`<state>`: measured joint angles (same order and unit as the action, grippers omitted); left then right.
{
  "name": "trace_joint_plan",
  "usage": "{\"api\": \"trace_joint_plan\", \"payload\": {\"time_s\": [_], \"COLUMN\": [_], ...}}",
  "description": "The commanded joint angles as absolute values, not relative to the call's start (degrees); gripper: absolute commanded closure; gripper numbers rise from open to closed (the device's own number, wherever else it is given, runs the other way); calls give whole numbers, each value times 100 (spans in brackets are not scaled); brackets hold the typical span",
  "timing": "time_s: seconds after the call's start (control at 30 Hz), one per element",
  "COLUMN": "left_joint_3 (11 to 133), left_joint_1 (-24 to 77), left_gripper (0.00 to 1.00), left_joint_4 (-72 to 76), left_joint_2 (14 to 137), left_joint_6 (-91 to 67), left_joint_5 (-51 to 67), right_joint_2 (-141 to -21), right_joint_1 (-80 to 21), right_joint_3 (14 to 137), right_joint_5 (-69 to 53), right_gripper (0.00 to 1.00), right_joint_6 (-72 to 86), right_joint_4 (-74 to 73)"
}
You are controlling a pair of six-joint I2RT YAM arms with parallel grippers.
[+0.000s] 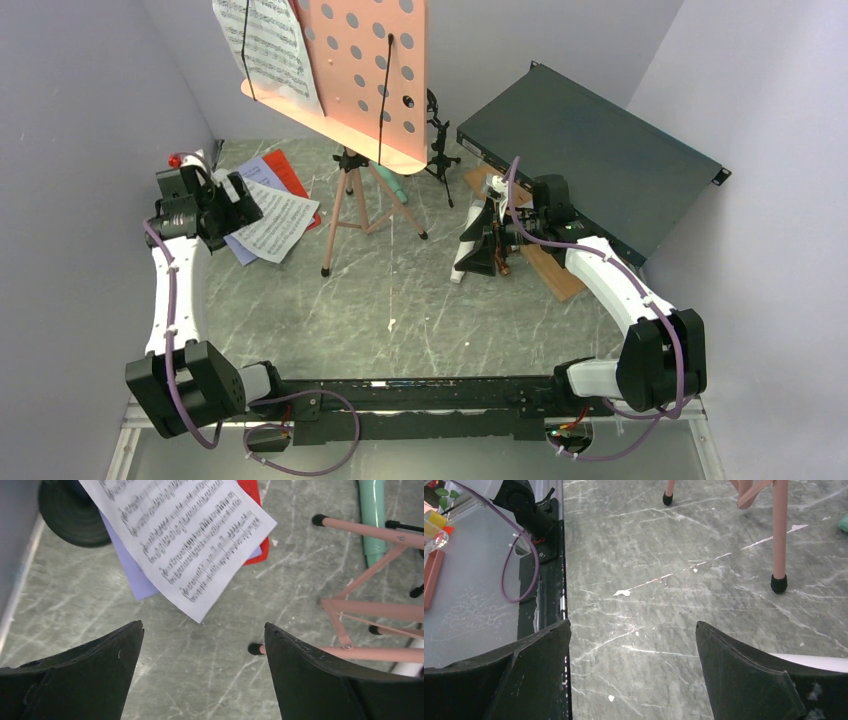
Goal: Pack up the instrument practice props
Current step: Place the sheet music at the center of the board, then adjust the sheet music at the center of the board.
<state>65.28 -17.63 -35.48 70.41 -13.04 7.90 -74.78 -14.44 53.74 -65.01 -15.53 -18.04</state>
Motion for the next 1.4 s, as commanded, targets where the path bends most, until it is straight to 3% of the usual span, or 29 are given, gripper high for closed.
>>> {"api": "trace_joint_plan", "payload": {"time_s": [0.0, 0.1, 0.2, 0.33, 0.7, 1.0, 1.2, 1.37], "left_joint_3": [6130, 5790, 5526, 5570, 6675, 7079, 7307, 7616], "left_joint_1": [-1792, -1786, -1785, -1763, -1479, -1415, -1414, -1423], "left_gripper": [7, 9, 22, 29, 33, 56, 89, 95], "left_joint_4": [-3678, -3655, -3271, -2920, -3051, -2698, -2434, -2341], "left_joint_2": [6935, 6939, 7011, 7607, 9629, 10242, 10336, 10445], "left_joint_6": [-1747, -1854, -2005, -2062, -2261, -2037, -1723, -1285], "left_joint_5": [1299, 921, 314, 75, -1079, -1189, -1157, -1194], "right_joint_2": [-7449, -7457, -7481, -7484, -7346, -7305, -7330, -7372], "right_joint_1": [-1441, -1439, -1450, -1460, -1494, -1496, -1503, -1503], "right_joint_3": [5631, 5625, 5617, 5616, 5647, 5651, 5643, 5643], "right_joint_5": [-6554, -6578, -6582, -6575, -6579, -6592, -6568, -6548], "right_gripper": [2, 2, 2, 2, 2, 2, 2, 2], "right_joint_6": [-1784, -1776, -1775, -1774, -1841, -1857, -1881, -1890], "right_joint_4": [-1906, -1890, -1882, -1874, -1960, -1969, -1973, -1978]}}
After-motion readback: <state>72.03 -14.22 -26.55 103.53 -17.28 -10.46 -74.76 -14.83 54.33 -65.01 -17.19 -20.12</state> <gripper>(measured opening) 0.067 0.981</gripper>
